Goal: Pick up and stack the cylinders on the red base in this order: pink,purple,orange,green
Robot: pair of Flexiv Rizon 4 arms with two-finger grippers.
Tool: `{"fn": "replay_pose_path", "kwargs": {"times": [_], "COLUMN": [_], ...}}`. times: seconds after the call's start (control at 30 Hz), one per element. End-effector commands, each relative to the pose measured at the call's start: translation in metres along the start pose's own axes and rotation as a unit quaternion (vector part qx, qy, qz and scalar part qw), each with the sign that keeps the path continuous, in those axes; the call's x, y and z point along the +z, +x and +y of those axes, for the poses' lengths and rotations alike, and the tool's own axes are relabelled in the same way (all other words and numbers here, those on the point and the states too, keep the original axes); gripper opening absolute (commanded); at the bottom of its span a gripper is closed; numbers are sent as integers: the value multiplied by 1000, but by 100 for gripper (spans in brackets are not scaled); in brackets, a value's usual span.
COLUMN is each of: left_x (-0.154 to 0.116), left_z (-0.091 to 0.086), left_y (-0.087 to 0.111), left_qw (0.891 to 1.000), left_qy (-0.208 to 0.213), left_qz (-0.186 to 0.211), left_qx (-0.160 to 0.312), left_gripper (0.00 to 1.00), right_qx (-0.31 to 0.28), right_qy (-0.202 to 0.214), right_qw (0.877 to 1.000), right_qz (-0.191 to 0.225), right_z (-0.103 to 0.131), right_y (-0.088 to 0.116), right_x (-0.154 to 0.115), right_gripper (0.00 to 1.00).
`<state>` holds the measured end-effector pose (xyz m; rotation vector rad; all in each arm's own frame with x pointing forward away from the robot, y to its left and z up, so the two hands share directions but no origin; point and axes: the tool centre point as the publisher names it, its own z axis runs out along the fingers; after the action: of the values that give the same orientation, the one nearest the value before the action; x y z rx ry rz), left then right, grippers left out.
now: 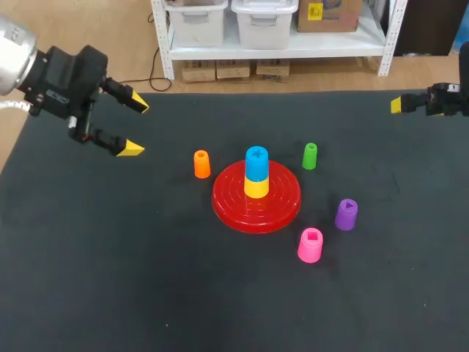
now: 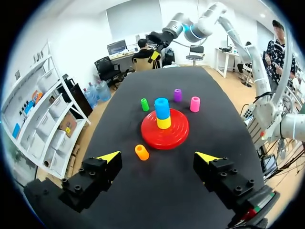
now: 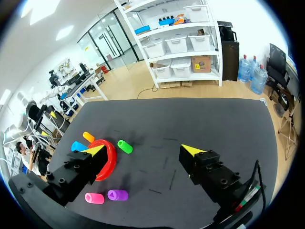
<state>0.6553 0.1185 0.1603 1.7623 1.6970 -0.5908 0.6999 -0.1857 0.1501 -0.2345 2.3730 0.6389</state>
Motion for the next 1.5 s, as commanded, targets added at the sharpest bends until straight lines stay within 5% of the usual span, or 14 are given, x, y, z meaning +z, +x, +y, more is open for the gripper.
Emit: {"fn": "replay_pose_path", "kwargs": {"times": [0.03,0.83,0.87,0.97,1.07,1.17,1.23,1.5], "left_x": [1,0,0,0,0,0,0,0], "left_z": [1,1,1,1,1,1,1,1], "left_y": [2,3,3,3,3,3,3,3], "left_qw": [1000,1000,1000,1000,1000,1000,1000,1000], "left_qy": [2,17,17,17,17,17,17,17], "left_qz": [1,-10,-10,-10,-10,-10,-10,-10], "left_qx": [-1,-8,-8,-8,-8,-8,-8,-8], "left_gripper": [100,100,100,100,100,100,100,100], "right_qx": [0,0,-33,-155,-283,-343,-358,-356], "right_qy": [0,0,5,48,99,78,46,47], "right_qw": [1000,1000,999,987,951,928,923,924], "right_qz": [0,0,-2,14,81,122,133,134], "right_z": [0,0,3,21,47,69,80,81], "right_y": [0,0,-2,-6,2,20,28,29], "right_x": [0,0,-2,-11,-13,-16,-19,-19], "right_gripper": [100,100,100,100,100,100,100,100]}}
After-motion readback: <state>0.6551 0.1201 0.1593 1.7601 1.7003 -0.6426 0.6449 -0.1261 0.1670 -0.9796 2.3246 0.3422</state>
